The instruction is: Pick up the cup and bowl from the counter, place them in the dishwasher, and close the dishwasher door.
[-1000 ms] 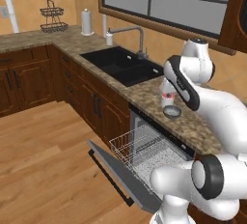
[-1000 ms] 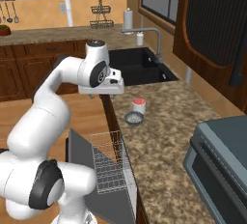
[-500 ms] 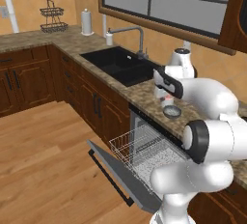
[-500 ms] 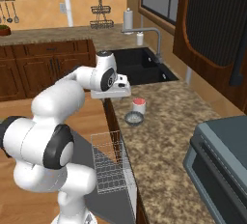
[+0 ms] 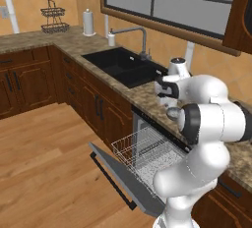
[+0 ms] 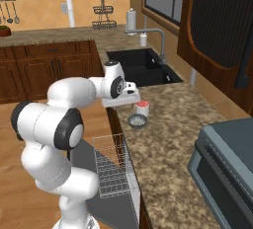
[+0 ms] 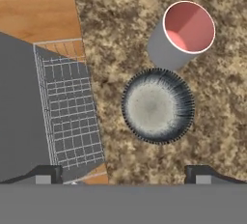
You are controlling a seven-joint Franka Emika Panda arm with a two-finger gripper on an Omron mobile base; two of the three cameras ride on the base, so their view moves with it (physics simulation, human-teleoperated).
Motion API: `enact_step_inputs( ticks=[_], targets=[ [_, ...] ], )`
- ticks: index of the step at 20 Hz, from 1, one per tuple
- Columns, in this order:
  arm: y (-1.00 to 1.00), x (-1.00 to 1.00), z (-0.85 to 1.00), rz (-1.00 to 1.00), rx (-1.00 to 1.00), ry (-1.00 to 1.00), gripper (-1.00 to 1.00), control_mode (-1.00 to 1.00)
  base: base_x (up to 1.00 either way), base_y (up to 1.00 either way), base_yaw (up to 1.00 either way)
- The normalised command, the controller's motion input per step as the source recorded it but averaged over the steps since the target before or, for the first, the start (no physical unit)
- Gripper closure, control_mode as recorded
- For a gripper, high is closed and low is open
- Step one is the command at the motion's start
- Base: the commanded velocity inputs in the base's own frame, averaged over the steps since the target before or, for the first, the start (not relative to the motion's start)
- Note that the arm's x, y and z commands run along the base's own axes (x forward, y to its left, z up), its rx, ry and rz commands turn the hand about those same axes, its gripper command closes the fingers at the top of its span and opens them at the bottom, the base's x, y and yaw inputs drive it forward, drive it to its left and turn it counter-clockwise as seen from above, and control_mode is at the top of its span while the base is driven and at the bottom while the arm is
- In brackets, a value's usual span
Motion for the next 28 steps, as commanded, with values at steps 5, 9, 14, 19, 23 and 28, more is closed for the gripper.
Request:
enact_step_inputs(
  ticks=[5, 9, 14, 19, 23, 28],
  targets=[
    [-0.21, 0.35, -0.49, 0.00, 0.00, 0.00, -1.00, -1.00, 0.00, 0.00, 0.00],
    [-0.03, 0.32, -0.48, 0.01, 0.00, 0.00, -1.00, -1.00, 0.00, 0.00, 0.00],
    [0.00, 0.18, -0.48, 0.03, 0.00, 0.00, -1.00, -1.00, 0.00, 0.00, 0.00],
    [0.00, 0.13, -0.41, 0.00, 0.00, 0.00, -1.00, -1.00, 0.00, 0.00, 0.00],
    [0.00, 0.08, -0.36, 0.00, 0.00, 0.00, -1.00, -1.00, 0.00, 0.00, 0.00],
    [0.00, 0.06, -0.21, 0.00, 0.00, 0.00, 1.00, -1.00, 0.00, 0.00, 0.00]
  ],
)
